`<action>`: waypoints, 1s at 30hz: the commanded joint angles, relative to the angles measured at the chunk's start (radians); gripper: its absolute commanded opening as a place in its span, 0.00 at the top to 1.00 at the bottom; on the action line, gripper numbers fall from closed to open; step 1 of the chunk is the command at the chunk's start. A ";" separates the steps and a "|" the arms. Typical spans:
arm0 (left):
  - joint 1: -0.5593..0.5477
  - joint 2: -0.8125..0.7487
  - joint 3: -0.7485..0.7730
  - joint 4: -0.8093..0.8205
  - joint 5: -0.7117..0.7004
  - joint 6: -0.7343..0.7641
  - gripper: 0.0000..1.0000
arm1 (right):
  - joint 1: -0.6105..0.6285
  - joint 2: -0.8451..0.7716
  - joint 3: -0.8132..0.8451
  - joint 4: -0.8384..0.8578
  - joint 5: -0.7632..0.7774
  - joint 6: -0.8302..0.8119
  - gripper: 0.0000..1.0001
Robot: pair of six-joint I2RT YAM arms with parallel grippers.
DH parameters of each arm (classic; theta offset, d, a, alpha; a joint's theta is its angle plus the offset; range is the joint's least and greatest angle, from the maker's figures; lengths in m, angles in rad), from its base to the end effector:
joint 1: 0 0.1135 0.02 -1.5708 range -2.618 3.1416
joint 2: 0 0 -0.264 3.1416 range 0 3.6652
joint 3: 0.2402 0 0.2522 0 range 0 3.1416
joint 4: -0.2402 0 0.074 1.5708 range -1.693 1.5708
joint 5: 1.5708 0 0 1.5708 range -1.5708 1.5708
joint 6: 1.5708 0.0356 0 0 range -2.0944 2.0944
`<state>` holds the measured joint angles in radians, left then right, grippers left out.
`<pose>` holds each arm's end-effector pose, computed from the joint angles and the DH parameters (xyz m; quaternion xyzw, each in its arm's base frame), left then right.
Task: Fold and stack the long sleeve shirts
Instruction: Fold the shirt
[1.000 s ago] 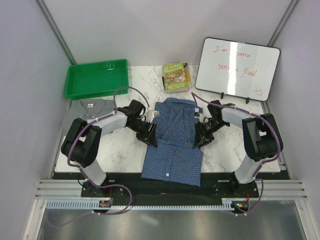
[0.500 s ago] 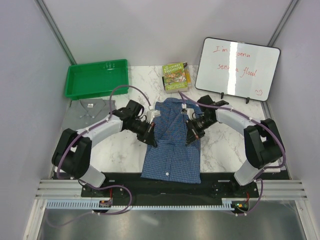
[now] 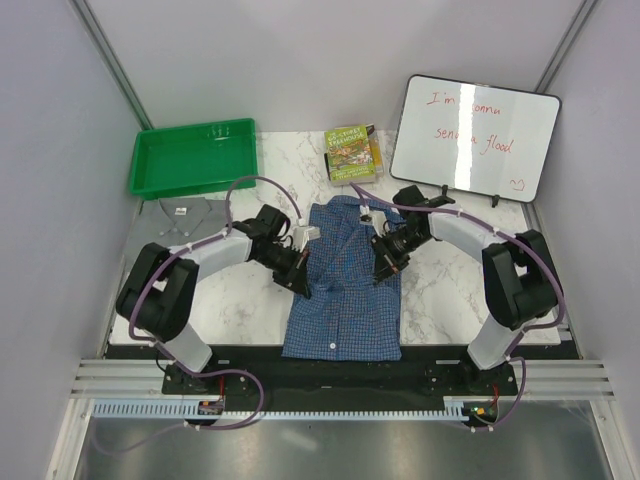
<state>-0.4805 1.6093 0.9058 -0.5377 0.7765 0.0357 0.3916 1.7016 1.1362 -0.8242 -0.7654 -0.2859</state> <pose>0.2438 -0.1552 0.1705 0.2931 0.8669 -0.3977 0.0657 0.2784 0.1416 0.1966 -0.3389 0.8601 0.3758 0.0642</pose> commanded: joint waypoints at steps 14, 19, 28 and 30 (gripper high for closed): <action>0.031 0.096 0.068 0.050 -0.206 -0.082 0.95 | -0.077 0.118 -0.046 0.142 0.178 0.017 1.00; 0.052 0.124 0.091 0.068 -0.209 -0.088 0.95 | -0.077 0.087 -0.039 0.183 0.195 0.027 0.99; 0.108 -0.103 0.030 0.056 -0.022 0.024 0.49 | -0.125 -0.042 0.066 -0.015 0.161 -0.030 0.49; 0.105 -0.182 -0.004 0.051 -0.019 0.027 0.31 | -0.132 -0.095 0.073 -0.079 0.155 -0.022 0.37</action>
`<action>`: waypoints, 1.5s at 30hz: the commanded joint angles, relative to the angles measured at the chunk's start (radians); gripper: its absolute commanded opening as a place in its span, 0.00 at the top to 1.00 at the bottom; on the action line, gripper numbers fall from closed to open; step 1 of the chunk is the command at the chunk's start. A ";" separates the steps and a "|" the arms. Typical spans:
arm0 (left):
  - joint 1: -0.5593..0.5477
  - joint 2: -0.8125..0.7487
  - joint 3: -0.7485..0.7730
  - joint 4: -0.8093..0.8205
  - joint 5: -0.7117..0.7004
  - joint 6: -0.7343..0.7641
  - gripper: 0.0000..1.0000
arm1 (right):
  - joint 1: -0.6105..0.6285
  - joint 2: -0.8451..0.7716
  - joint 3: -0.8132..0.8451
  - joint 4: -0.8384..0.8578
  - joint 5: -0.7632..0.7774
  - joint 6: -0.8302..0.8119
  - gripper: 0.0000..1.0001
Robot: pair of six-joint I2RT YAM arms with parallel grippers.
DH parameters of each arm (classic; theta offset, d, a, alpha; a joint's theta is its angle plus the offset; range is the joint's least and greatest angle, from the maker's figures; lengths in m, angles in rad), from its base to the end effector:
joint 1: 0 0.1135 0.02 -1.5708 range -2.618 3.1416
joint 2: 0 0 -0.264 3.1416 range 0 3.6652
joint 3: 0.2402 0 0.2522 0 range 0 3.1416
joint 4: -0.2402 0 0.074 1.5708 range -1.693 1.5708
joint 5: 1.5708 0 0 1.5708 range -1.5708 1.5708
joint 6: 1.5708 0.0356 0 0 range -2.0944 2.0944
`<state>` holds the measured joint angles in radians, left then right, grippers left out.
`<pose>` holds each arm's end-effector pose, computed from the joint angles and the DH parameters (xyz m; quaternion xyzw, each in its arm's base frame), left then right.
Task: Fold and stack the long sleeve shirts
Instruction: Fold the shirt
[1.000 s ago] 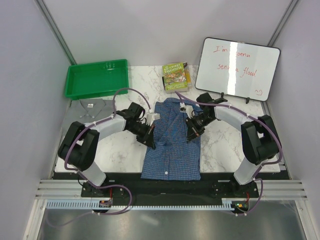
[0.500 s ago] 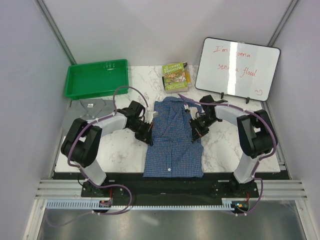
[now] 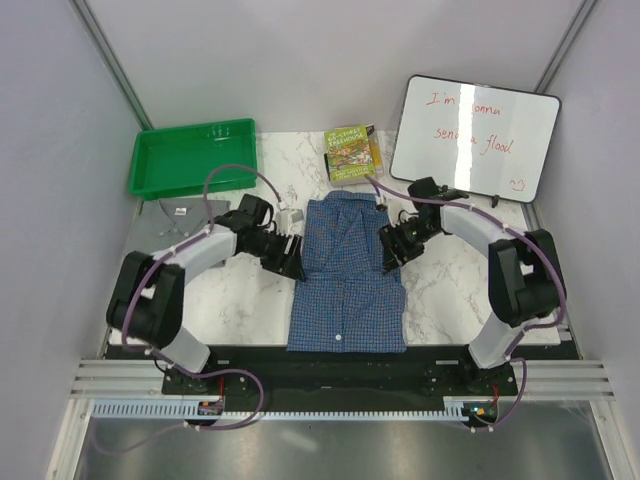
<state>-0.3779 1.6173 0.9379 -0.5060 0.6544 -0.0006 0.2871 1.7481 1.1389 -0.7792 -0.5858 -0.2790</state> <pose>0.2699 -0.1305 0.1752 0.2348 0.9014 -0.3439 0.1188 0.3019 0.1097 0.1805 -0.2915 0.9082 0.2879 0.0860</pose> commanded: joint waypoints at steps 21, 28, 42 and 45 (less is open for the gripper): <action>-0.092 -0.198 -0.082 0.032 -0.096 -0.075 0.29 | -0.134 -0.121 -0.183 -0.118 -0.150 0.416 0.09; -0.085 -0.211 -0.094 0.032 -0.105 -0.067 0.29 | -0.120 -0.009 -0.125 -0.101 -0.263 0.400 0.29; -0.046 -0.163 -0.100 0.037 -0.078 -0.076 0.36 | -0.051 0.088 -0.021 -0.089 -0.263 0.201 0.95; -0.033 -0.154 -0.096 0.037 -0.059 -0.081 0.37 | -0.051 0.048 -0.025 -0.114 -0.250 0.038 1.00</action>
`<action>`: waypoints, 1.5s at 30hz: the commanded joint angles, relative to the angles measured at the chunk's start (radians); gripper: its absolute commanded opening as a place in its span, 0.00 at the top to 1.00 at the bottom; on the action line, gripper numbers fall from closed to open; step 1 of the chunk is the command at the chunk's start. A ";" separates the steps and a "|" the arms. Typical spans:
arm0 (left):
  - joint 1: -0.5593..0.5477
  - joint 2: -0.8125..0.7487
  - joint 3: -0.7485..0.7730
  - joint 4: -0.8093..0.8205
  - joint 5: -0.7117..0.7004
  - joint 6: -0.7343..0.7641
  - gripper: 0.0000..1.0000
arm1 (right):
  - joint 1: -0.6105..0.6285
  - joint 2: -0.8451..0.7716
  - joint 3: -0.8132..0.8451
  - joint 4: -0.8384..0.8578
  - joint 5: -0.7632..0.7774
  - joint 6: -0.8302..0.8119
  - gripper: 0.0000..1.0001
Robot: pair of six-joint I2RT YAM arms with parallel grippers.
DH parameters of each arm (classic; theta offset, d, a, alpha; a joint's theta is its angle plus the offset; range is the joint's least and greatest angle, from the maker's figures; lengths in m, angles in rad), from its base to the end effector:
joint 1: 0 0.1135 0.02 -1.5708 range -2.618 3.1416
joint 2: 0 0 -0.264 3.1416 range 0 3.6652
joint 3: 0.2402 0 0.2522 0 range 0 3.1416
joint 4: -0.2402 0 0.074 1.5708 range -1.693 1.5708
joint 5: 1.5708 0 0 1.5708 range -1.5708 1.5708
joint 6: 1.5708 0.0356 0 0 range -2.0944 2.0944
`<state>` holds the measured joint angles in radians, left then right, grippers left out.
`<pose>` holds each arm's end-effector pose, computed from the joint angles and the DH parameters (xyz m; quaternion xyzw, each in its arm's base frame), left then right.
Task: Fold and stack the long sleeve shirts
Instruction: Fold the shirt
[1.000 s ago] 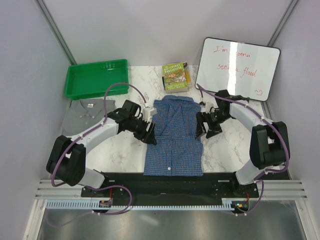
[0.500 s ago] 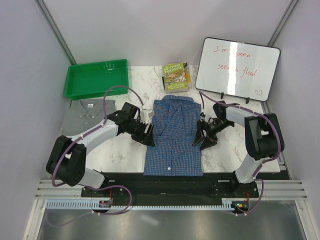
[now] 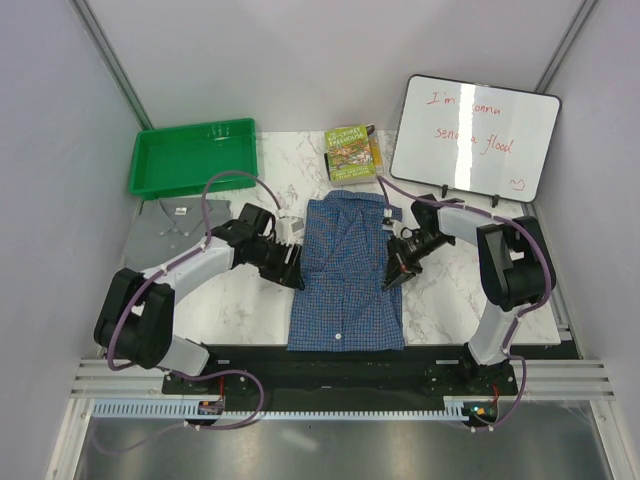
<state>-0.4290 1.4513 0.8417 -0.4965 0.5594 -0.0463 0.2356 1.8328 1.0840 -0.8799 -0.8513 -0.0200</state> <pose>0.2380 -0.1297 0.1914 0.2403 0.9061 -0.3132 0.1518 0.2884 0.0968 0.1484 0.1042 -0.9045 -0.4075 0.0706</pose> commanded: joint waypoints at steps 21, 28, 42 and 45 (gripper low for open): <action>-0.252 0.003 0.019 0.049 -0.018 0.333 0.45 | 0.007 0.069 0.027 0.050 0.254 -0.554 1.00; -0.156 0.237 0.128 0.015 -0.099 0.272 0.50 | 0.005 0.117 0.042 0.101 0.294 -0.483 1.00; -0.094 -0.035 0.082 -0.089 0.125 0.197 0.33 | -0.064 -0.136 0.159 -0.272 0.117 -0.488 0.29; -0.096 -0.042 0.069 -0.090 0.190 0.073 0.32 | -0.055 -0.177 0.117 -0.278 0.081 -0.448 0.36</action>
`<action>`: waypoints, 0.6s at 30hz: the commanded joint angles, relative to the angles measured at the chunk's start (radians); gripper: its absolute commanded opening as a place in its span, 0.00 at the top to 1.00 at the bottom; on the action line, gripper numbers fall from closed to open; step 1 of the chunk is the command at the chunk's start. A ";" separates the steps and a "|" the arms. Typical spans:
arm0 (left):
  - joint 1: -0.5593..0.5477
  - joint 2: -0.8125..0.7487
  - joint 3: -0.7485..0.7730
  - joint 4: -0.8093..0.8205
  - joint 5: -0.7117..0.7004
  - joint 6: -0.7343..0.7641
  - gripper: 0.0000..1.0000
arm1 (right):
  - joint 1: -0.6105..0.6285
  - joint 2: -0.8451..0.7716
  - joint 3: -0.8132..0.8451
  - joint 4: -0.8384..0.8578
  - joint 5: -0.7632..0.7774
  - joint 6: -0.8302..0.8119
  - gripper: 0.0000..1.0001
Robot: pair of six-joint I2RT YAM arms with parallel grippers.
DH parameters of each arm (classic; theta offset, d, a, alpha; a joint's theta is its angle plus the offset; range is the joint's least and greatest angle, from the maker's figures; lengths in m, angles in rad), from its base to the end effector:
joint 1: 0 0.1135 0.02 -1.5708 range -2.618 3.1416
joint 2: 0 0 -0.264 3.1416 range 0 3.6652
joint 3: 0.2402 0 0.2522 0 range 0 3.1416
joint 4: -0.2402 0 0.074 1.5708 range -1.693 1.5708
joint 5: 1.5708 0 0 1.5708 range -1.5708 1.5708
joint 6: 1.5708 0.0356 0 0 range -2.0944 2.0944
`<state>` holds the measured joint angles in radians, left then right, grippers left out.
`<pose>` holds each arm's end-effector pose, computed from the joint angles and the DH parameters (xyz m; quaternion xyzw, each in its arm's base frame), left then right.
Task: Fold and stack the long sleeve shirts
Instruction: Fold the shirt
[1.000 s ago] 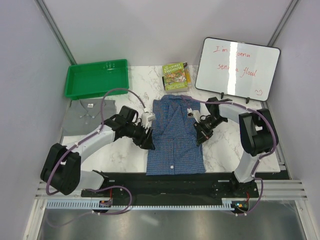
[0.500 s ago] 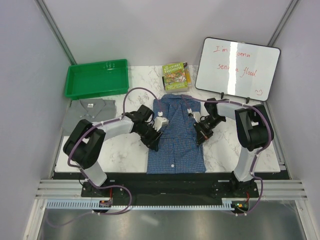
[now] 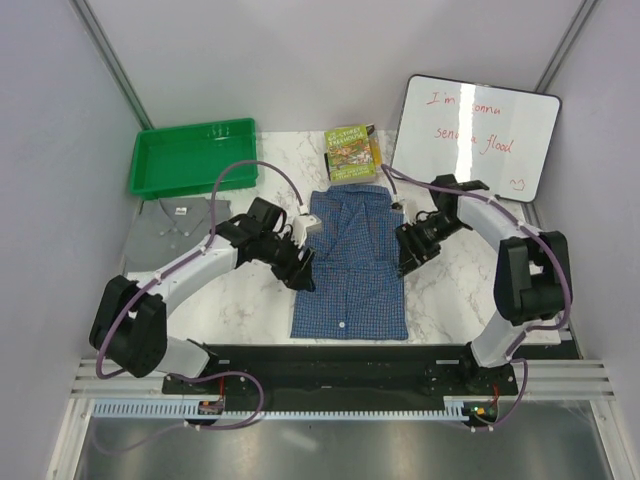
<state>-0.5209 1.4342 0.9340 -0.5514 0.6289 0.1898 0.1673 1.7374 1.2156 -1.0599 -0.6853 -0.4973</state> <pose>0.2314 -0.1569 0.2210 0.3942 0.8341 -0.3351 0.1915 0.2969 0.0730 0.2022 -0.3055 0.8909 0.3323 0.0501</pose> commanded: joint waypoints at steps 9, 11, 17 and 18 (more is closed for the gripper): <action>-0.034 -0.070 -0.231 0.224 0.425 -0.524 0.36 | 0.208 0.037 0.099 -0.357 -0.322 -0.236 0.63; -0.036 -0.063 -0.271 0.342 0.427 -0.602 0.36 | 0.283 0.161 0.102 -0.383 -0.332 -0.282 0.69; -0.269 -0.273 -0.225 0.297 -0.086 -0.154 0.32 | 0.218 0.364 0.188 -0.399 -0.410 -0.356 0.74; -0.309 -0.294 -0.228 0.295 -0.169 -0.091 0.30 | 0.219 0.353 0.211 -0.397 -0.407 -0.357 0.74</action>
<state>-0.6991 1.3045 0.6609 -0.3229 0.8238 -0.1928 0.4480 2.0918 1.3422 -1.3193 -0.9966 -0.7673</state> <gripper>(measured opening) 0.674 0.265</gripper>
